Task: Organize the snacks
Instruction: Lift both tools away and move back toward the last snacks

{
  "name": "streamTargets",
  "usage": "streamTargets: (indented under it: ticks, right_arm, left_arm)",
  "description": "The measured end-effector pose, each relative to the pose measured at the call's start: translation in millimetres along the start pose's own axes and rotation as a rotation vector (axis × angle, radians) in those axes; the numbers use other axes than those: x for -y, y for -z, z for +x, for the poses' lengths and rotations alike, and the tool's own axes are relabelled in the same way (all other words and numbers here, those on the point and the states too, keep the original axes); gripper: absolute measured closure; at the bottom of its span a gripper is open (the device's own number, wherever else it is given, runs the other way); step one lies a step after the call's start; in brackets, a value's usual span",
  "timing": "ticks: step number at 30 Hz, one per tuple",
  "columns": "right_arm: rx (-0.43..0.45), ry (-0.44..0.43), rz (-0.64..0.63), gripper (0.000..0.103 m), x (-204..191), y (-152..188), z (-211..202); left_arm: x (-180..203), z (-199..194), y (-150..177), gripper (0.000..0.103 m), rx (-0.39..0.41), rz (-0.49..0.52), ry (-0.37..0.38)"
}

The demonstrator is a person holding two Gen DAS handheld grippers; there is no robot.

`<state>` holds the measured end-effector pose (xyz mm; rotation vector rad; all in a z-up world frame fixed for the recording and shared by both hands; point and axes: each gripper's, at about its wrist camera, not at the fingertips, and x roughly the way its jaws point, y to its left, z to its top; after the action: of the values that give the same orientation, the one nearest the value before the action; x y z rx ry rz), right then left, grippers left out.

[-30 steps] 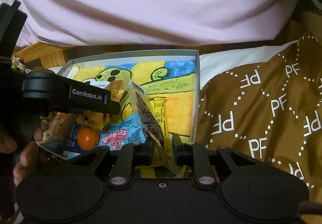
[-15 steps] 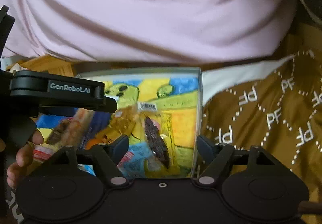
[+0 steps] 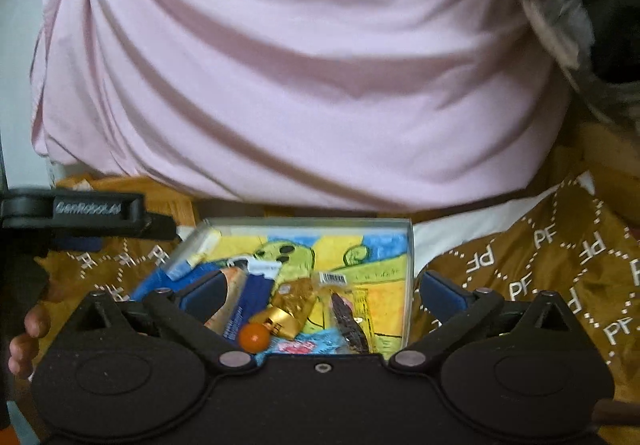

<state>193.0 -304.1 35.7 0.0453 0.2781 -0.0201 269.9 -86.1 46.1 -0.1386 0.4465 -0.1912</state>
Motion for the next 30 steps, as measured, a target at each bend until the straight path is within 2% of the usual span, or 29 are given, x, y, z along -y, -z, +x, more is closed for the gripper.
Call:
streamTargets:
  ticks: [8, 15, 20, 30]
  right_arm:
    - [0.053, 0.054, -0.018, 0.001, -12.2, 9.7, -49.2]
    - [0.026, 0.054, 0.009, 0.001, -22.9, 22.8, -85.4]
    - [-0.006, 0.065, 0.030, 0.001, -30.2, 34.5, -105.6]
    - [-0.065, 0.071, 0.030, 0.001, -49.1, 58.3, -134.3]
  left_arm:
    - [-19.2, -46.9, 28.8, 0.000, 0.042, 0.002, -0.031]
    - [-35.5, -87.1, 57.7, 0.000, 0.029, -0.009, -0.051]
    - [-45.1, -110.6, 81.2, 0.000, 0.025, 0.018, -0.079]
    - [-52.6, -137.2, 105.2, 0.000, 0.019, 0.027, -0.085]
